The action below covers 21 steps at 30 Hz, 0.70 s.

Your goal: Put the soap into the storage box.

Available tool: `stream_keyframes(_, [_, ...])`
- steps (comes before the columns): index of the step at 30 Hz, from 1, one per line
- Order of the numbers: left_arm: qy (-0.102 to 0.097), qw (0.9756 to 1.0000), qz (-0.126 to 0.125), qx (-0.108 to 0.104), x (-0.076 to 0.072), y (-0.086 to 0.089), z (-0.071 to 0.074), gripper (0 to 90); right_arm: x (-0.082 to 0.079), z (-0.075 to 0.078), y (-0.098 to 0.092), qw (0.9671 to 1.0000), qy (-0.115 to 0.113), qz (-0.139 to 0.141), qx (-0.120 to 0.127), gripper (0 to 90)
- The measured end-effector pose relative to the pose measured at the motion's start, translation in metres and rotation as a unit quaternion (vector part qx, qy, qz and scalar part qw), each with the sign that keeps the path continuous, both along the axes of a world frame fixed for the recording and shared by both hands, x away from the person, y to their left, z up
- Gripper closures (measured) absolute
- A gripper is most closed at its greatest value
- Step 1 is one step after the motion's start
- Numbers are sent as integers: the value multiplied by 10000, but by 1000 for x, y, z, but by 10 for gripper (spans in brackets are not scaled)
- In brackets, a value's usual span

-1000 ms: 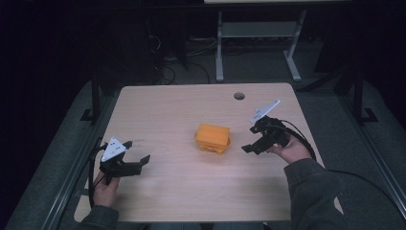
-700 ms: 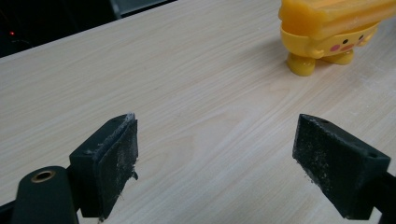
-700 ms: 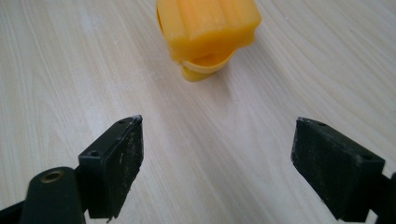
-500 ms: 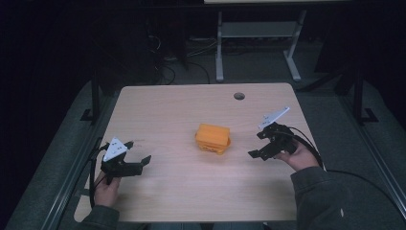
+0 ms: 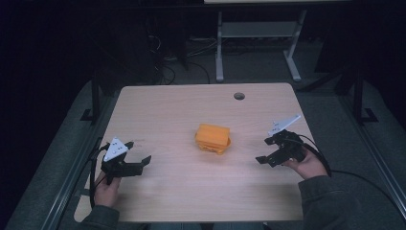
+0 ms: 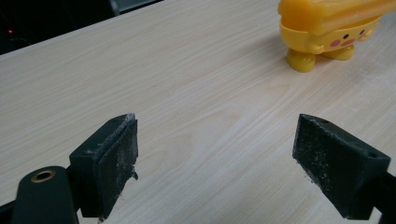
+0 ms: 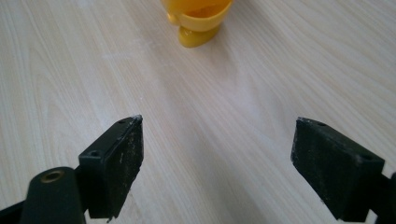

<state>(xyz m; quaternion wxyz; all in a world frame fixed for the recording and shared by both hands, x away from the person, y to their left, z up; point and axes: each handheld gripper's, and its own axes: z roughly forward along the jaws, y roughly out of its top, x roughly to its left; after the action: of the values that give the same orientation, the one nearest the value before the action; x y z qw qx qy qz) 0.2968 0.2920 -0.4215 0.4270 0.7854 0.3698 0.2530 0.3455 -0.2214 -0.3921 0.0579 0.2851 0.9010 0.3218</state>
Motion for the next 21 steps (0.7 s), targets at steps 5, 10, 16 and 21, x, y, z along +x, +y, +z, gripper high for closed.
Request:
stream_keyframes(5, [18, 10000, -7, -19, 0, -1, -1, 134, -4, -4, -6, 10000, -5, -75, 20, 165])
stream_keyframes(10, [14, 10000, -19, 10, 0, -1, -1, 134, -10, -10, -15, 9999, 23, -139, 44, 165])
stream_keyframes(16, [36, 10000, -21, 31, 0, -2, -1, 134, -17, -17, -25, 9997, 42, -244, 71, 166])
stream_keyframes(21, [35, 10000, -29, 47, 0, -2, -1, 134, -23, -24, -33, 9994, 83, -330, 91, 165])
